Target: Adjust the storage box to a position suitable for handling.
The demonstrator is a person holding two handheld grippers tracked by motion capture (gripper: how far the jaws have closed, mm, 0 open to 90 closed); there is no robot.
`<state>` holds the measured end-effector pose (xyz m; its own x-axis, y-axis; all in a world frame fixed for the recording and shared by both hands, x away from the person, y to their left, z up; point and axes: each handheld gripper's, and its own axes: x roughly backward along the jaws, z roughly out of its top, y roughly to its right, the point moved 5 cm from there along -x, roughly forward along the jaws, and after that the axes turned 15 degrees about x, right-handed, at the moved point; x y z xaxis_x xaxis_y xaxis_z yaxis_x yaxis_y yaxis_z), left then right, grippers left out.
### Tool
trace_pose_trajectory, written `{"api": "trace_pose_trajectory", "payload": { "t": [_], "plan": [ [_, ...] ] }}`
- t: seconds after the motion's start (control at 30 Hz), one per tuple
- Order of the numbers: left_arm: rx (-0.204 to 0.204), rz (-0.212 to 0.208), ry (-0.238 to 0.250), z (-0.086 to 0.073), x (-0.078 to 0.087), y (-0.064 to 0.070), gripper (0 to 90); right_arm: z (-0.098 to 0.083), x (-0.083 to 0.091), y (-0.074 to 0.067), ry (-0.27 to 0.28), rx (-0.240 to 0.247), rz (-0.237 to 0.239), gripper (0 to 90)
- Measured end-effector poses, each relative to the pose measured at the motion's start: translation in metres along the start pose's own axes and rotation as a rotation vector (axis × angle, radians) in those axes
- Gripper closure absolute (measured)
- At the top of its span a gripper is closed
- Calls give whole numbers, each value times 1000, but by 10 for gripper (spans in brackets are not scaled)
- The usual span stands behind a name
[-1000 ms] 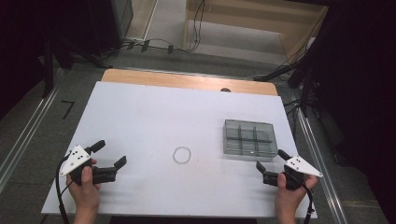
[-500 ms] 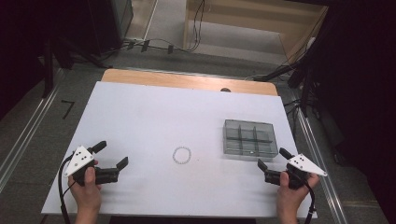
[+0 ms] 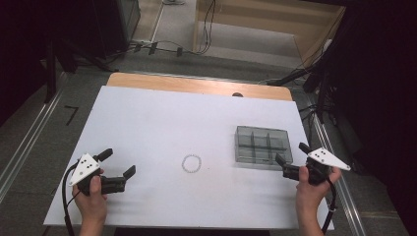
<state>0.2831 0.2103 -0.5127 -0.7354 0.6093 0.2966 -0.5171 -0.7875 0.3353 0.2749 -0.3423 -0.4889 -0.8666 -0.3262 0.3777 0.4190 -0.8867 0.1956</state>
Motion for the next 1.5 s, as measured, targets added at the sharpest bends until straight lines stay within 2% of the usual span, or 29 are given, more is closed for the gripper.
{"api": "trace_pose_trajectory", "payload": {
  "t": [0.17,0.3,0.47,0.57,0.63,0.67,0.77,0.8,0.87,0.97,1.07,1.2,1.3,1.5],
  "plan": [
    [-7,-7,0,-1,0,1,0,9,-9,14,4,-3,11,0],
    [-1,-9,2,0,1,1,0,10,-18,25,-10,-26,26,0],
    [-1,-20,-8,0,0,2,0,5,-34,37,-72,-41,25,0],
    [0,-24,-11,0,0,2,0,-2,-37,47,-121,-69,-27,74],
    [0,-24,-13,0,-1,2,0,-8,-37,52,-154,-97,-67,213],
    [-1,-22,-15,0,-1,2,0,-12,-37,55,-160,-116,-73,276],
    [-4,-19,-17,-1,-1,2,0,-21,-38,59,-151,-165,-47,501],
    [-3,-19,-17,-1,-1,2,0,-24,-38,59,-153,-168,-38,545],
    [-1,-18,-18,-1,-1,2,0,-29,-40,60,-181,-160,-48,635],
    [-3,-15,-17,-1,-1,2,0,-37,-41,61,-215,-185,-48,744],
    [-1,-14,-18,-1,-1,2,0,-45,-42,63,-251,-206,-53,799],
    [0,-15,-18,-1,-1,2,0,-52,-44,59,-262,-204,-11,873],
    [-2,-14,-20,-1,-2,2,0,-53,-46,57,-269,-189,-1,878],
    [-2,-14,-20,-1,-2,2,0,-53,-45,56,-261,-199,0,881]
  ]
}}
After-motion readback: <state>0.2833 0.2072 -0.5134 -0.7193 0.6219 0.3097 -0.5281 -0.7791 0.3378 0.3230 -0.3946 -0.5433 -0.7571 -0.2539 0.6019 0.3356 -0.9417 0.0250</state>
